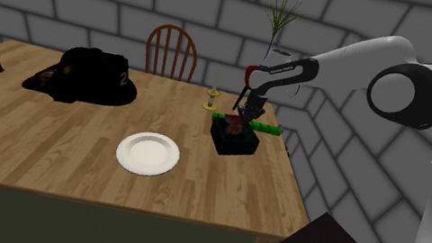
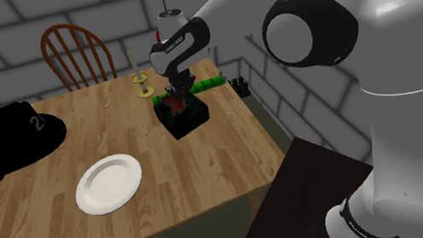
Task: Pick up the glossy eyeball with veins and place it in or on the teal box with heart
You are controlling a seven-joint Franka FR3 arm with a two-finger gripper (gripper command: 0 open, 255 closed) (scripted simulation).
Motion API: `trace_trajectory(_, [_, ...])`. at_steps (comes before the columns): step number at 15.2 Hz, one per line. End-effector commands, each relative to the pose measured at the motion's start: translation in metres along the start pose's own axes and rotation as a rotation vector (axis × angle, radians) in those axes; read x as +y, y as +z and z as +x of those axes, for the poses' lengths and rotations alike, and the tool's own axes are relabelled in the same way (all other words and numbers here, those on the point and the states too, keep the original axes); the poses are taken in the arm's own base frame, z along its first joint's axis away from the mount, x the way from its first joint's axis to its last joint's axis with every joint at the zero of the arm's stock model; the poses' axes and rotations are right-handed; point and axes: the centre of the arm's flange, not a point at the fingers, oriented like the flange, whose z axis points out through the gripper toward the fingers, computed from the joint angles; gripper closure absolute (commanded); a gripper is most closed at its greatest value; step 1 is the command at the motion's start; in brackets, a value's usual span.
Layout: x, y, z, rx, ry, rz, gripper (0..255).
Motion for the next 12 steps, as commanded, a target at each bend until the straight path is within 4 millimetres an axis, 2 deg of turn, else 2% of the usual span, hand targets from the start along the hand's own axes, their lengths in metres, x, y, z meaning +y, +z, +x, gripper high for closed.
trace_trajectory(1, [0.001,0.011,0.001,0.001,0.0,0.0,255])
trace_trajectory(6, [0.002,0.034,-0.002,0.001,0.0,0.0,255])
trace_trajectory(12, [0.002,0.034,-0.002,0.001,0.0,0.0,255])
